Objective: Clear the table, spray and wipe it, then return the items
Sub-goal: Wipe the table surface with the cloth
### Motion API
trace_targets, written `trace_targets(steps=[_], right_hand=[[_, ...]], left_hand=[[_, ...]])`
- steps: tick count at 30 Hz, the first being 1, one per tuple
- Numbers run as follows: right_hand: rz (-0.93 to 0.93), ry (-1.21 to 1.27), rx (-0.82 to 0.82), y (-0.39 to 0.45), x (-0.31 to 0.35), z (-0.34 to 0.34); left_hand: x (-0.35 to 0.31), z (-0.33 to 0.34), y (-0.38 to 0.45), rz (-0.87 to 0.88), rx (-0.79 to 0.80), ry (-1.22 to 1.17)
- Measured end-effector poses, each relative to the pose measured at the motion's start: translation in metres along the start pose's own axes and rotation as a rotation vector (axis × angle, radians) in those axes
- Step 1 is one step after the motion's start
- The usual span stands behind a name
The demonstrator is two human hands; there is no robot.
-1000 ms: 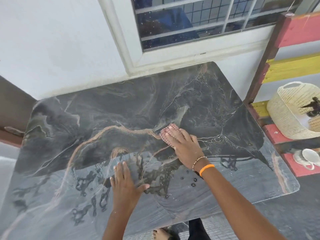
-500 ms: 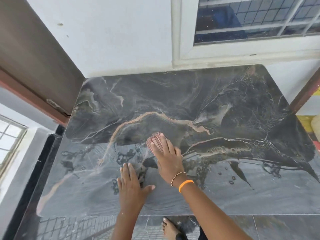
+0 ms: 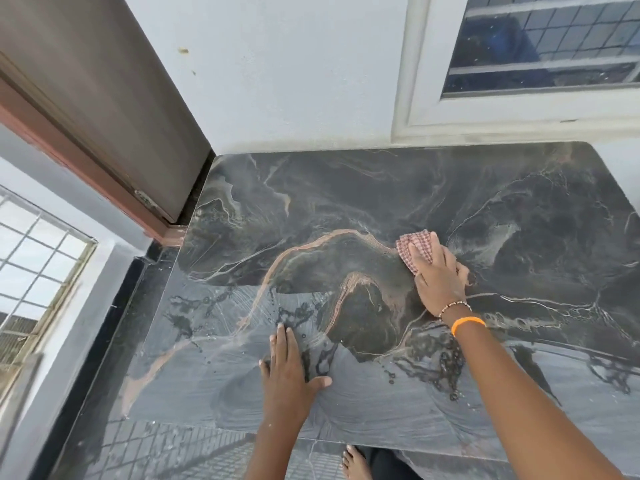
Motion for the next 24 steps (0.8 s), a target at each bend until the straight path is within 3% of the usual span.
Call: trace_targets(steps=[2, 5, 10, 14, 17, 22, 24], right_hand=[[0.01, -0.001, -0.006, 0.016, 0.026, 0.001], [-0.121, 0.02, 0.019, 0.022, 0.084, 0.009], [-0.57, 0.098, 0.213, -0.05, 0.174, 0.051], [-0.868, 0.173, 0.373, -0.088, 0.176, 0.059], [-0.791, 0.156, 0.34, -0.052, 0.149, 0.044], [-0.367, 0.117, 0.117, 0.047, 0.115, 0.02], [-0.279, 0.1, 0.073, 0.067, 0.126, 0.022]], left_hand=[[0.002, 0.0, 0.002, -0.008, -0.009, -0.008], [0.004, 0.0, 0.003, -0.006, -0.027, -0.035], [0.032, -0.033, 0.011, -0.09, -0.197, -0.171], [0.057, -0.054, 0.034, -0.138, -0.202, -0.116], [0.061, -0.056, 0.042, -0.157, -0.151, -0.11], [0.063, -0.054, 0.044, -0.177, -0.143, -0.176], [0.065, -0.053, 0.045, -0.182, -0.147, -0.186]])
Point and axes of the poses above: each hand's wrist, its own y-axis towards the middle knuckle, its own z-axis out of the palm, x = y × z, the point moved 9 cm from there along y, towards the middle knuckle, and after that the axes turned 1 degree about -z, right-handed, at the moved point
